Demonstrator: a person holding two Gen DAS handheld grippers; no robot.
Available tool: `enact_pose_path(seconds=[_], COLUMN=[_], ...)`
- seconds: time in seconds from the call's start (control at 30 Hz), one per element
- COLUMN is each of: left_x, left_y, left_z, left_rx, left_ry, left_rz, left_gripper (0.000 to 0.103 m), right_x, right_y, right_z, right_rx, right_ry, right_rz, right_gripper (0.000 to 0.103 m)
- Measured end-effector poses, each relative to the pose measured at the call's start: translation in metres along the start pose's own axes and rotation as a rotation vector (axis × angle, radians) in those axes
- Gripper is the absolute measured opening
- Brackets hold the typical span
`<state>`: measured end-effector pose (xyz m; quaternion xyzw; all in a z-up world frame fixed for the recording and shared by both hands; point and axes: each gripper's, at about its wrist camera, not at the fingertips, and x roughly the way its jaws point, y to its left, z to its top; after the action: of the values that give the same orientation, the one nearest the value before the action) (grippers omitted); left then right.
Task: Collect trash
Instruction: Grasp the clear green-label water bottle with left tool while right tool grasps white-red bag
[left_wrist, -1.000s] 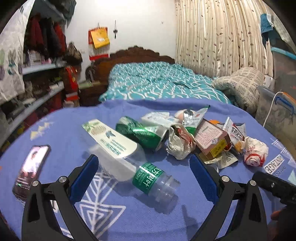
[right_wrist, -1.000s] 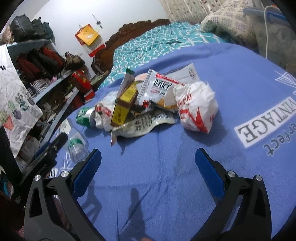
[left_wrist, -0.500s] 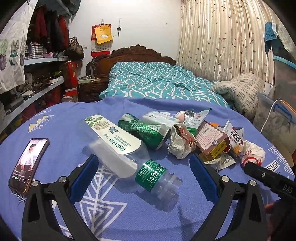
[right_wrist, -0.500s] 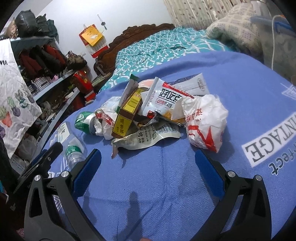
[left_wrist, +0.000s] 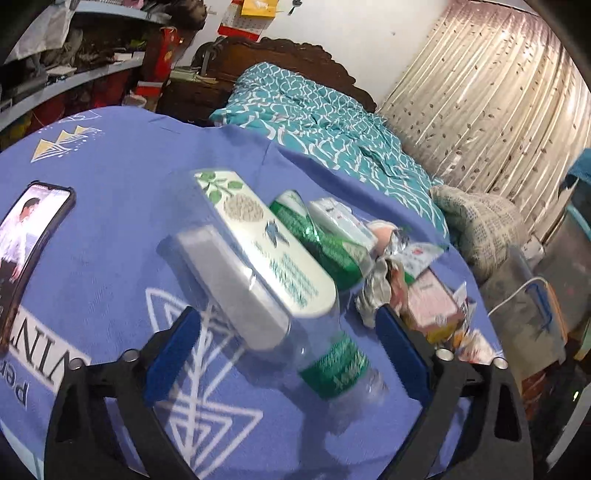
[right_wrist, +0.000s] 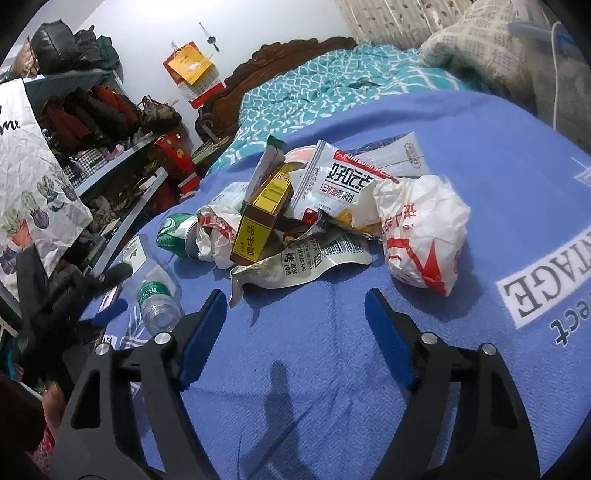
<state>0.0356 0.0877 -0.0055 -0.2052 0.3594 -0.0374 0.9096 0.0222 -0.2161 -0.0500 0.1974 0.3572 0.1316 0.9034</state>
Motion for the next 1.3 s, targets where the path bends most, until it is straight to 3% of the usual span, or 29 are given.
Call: enact_pose_path(seconds=[0.27, 0.33, 0.43, 0.6, 0.73, 0.87, 0.97, 1.03, 1.07, 1.1, 1.13, 1.17, 1.2, 1.3], left_x=[0.042, 0.043, 0.04, 0.021, -0.003, -0.043, -0.063, -0.066, -0.065, -0.062, -0.058, -0.052, -0.046, -0.029], left_y=[-0.007, -0.012, -0.005, 0.007, 0.009, -0.002, -0.017, -0.034, -0.043, -0.052, -0.064, -0.075, -0.087, -0.131], left_z=[0.003, -0.002, -0.003, -0.012, -0.024, -0.03, -0.031, -0.031, -0.031, -0.031, -0.031, -0.03, -0.03, -0.032], left_rx=[-0.007, 0.029, 0.024, 0.015, 0.035, 0.123, 0.19, 0.24, 0.26, 0.277, 0.298, 0.319, 0.338, 0.42], left_ry=[0.124, 0.116, 0.123, 0.119, 0.11, 0.02, -0.018, -0.003, 0.011, 0.025, 0.048, 0.074, 0.097, 0.16], left_rz=[0.027, 0.056, 0.009, -0.009, -0.039, -0.071, -0.122, -0.175, -0.206, -0.235, -0.266, -0.292, -0.317, -0.4], left_gripper=[0.087, 0.077, 0.068, 0.065, 0.064, 0.064, 0.064, 0.064, 0.064, 0.064, 0.064, 0.064, 0.064, 0.064], right_x=[0.001, -0.003, -0.017, -0.037, -0.035, -0.047, -0.053, -0.042, -0.034, -0.021, -0.012, -0.007, -0.006, -0.03], right_y=[0.001, -0.001, -0.009, -0.032, -0.048, -0.056, -0.062, -0.069, -0.071, -0.075, -0.079, -0.082, -0.086, -0.096], right_z=[-0.001, -0.001, 0.001, 0.021, 0.037, 0.043, 0.046, 0.048, 0.05, 0.052, 0.051, 0.05, 0.048, 0.048], right_rx=[0.005, 0.017, 0.024, 0.03, 0.039, 0.02, -0.001, 0.0, -0.004, -0.001, 0.014, 0.027, 0.055, 0.065], right_ry=[-0.002, -0.011, -0.059, -0.123, -0.075, -0.097, -0.121, -0.073, -0.031, 0.029, 0.073, 0.105, 0.121, 0.04], right_rz=[-0.001, -0.011, -0.057, -0.169, -0.179, -0.173, -0.213, -0.215, -0.206, -0.185, -0.139, -0.094, -0.055, -0.069], right_gripper=[0.077, 0.074, 0.07, 0.071, 0.072, 0.072, 0.075, 0.083, 0.081, 0.077, 0.045, 0.026, 0.026, 0.025])
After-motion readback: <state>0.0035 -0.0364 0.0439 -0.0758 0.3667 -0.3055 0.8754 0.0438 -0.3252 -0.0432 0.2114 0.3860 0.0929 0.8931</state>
